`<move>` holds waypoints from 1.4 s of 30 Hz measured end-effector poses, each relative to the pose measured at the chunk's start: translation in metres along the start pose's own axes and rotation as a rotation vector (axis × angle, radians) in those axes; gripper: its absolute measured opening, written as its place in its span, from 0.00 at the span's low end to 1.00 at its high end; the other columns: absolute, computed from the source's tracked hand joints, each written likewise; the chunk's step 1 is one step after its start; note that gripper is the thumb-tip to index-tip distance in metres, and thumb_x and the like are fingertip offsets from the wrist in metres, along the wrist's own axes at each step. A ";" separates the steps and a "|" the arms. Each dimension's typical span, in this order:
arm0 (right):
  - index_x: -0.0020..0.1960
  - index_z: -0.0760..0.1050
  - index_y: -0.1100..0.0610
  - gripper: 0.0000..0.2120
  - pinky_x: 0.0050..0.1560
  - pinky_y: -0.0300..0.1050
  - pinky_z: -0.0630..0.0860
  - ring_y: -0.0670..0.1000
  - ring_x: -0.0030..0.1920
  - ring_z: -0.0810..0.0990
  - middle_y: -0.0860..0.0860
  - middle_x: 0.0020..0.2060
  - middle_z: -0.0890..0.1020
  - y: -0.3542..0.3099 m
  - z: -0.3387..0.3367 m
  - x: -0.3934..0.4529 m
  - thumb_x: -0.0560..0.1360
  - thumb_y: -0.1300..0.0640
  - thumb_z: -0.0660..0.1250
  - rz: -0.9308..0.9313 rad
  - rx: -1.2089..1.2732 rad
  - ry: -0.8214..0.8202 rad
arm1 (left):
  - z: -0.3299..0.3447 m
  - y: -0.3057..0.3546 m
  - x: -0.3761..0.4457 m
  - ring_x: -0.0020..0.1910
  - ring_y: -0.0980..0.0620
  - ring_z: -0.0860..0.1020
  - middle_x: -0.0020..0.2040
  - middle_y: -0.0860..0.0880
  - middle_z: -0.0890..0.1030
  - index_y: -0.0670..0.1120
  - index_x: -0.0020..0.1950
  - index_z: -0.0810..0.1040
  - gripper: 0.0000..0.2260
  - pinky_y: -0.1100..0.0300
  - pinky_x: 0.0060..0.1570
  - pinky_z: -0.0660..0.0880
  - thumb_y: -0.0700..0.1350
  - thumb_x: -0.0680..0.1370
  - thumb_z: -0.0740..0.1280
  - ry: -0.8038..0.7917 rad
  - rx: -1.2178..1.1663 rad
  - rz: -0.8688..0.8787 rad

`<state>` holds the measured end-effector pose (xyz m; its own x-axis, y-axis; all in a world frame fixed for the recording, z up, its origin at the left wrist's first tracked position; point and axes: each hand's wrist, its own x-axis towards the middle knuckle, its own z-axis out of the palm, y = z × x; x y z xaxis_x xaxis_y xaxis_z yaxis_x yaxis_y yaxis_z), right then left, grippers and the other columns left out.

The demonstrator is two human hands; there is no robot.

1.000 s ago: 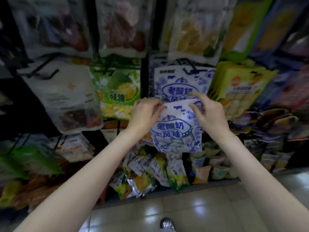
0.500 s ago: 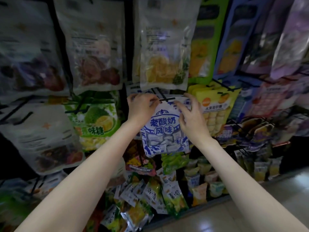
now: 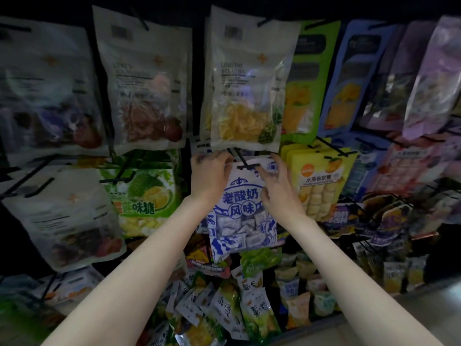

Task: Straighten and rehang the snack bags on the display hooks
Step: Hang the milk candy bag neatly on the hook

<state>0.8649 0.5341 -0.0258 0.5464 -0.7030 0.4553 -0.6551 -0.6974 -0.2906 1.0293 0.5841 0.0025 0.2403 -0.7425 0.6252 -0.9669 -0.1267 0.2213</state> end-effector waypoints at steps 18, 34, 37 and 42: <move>0.73 0.59 0.52 0.26 0.65 0.57 0.67 0.64 0.70 0.53 0.58 0.74 0.46 -0.010 0.017 0.035 0.77 0.57 0.61 0.097 -0.234 -0.236 | 0.014 -0.031 -0.063 0.74 0.47 0.50 0.75 0.47 0.56 0.48 0.69 0.71 0.23 0.43 0.71 0.41 0.41 0.74 0.67 -0.181 0.590 0.390; 0.75 0.54 0.52 0.28 0.61 0.49 0.73 0.61 0.75 0.50 0.53 0.75 0.43 -0.027 0.062 -0.048 0.78 0.61 0.59 -0.070 -0.063 -0.251 | 0.019 -0.060 -0.139 0.76 0.49 0.46 0.77 0.49 0.42 0.49 0.76 0.40 0.31 0.51 0.72 0.45 0.46 0.81 0.56 -0.675 0.269 0.029; 0.75 0.53 0.52 0.26 0.71 0.54 0.62 0.60 0.75 0.47 0.54 0.75 0.44 -0.038 0.092 -0.063 0.79 0.59 0.57 -0.107 -0.071 -0.432 | 0.015 -0.084 -0.179 0.76 0.49 0.45 0.77 0.47 0.44 0.47 0.77 0.46 0.29 0.51 0.72 0.46 0.48 0.80 0.57 -0.754 0.284 -0.030; 0.73 0.60 0.56 0.23 0.67 0.50 0.66 0.58 0.70 0.59 0.55 0.72 0.58 -0.067 0.139 -0.071 0.78 0.61 0.58 -0.280 0.052 -0.567 | 0.004 -0.114 -0.219 0.68 0.47 0.69 0.66 0.44 0.74 0.43 0.62 0.76 0.22 0.52 0.62 0.69 0.44 0.68 0.71 -0.544 0.170 0.029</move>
<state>0.9422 0.6118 -0.1556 0.8940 -0.4479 0.0077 -0.4292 -0.8614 -0.2717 1.0863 0.7582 -0.1629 0.1783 -0.9734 0.1440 -0.9834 -0.1716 0.0583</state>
